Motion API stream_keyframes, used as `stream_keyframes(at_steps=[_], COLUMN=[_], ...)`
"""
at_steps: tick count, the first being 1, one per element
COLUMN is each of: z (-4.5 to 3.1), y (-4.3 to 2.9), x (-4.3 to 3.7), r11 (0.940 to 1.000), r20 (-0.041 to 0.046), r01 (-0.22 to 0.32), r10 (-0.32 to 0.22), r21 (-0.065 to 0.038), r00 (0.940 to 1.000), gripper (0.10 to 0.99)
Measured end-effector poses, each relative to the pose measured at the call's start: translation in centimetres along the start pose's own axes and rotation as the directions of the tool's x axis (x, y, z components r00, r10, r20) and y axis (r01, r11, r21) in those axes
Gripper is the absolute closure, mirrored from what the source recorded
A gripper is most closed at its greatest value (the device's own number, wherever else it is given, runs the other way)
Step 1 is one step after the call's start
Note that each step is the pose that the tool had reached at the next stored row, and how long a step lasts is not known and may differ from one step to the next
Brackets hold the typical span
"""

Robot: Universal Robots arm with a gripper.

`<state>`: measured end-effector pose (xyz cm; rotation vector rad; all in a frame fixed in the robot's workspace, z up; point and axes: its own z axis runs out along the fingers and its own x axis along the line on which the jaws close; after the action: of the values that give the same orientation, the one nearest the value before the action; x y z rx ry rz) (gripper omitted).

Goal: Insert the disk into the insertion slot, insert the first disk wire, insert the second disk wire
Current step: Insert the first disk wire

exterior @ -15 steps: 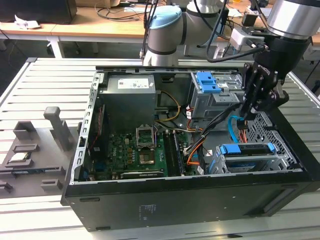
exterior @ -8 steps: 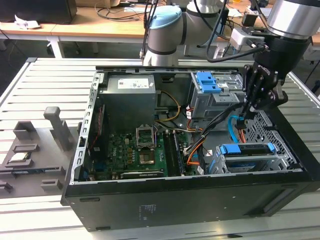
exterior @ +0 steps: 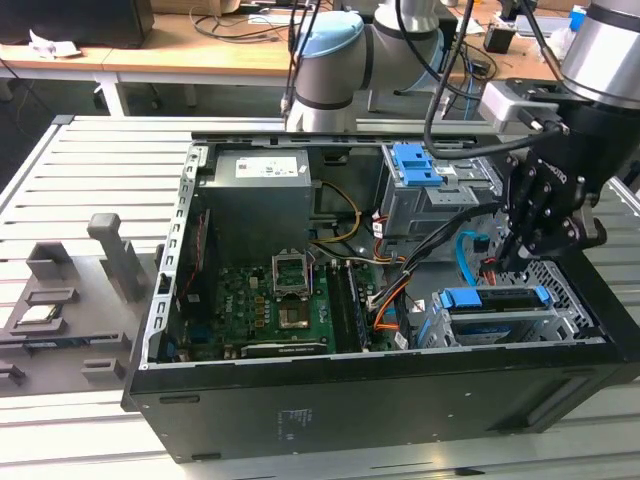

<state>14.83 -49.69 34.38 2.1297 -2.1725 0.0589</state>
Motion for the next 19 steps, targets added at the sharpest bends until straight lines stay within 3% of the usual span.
stream_keyframes(at_steps=[2, 7, 12, 17, 19], z=[0.00, -0.57, -0.41, -0.40, -0.41], y=[-0.01, 0.00, -0.04, -0.04, -0.04], x=[0.65, 1.34, 2.98, 3.04, 3.04], r11=[1.0000, 1.0000, 1.0000, 1.0000, 1.0000], r20=[0.0093, 0.0099, 0.0120, 0.0122, 0.0121], r01=[0.000, 0.000, 0.001, 0.001, 0.001], r10=[0.000, 0.000, -0.001, -0.001, -0.001], r21=[0.000, 0.000, 0.000, 0.000, 0.000], r00=[1.0000, 1.0000, 0.9999, 0.9999, 0.9999], gripper=[0.898, 0.898, 0.898, 0.898, 0.820])
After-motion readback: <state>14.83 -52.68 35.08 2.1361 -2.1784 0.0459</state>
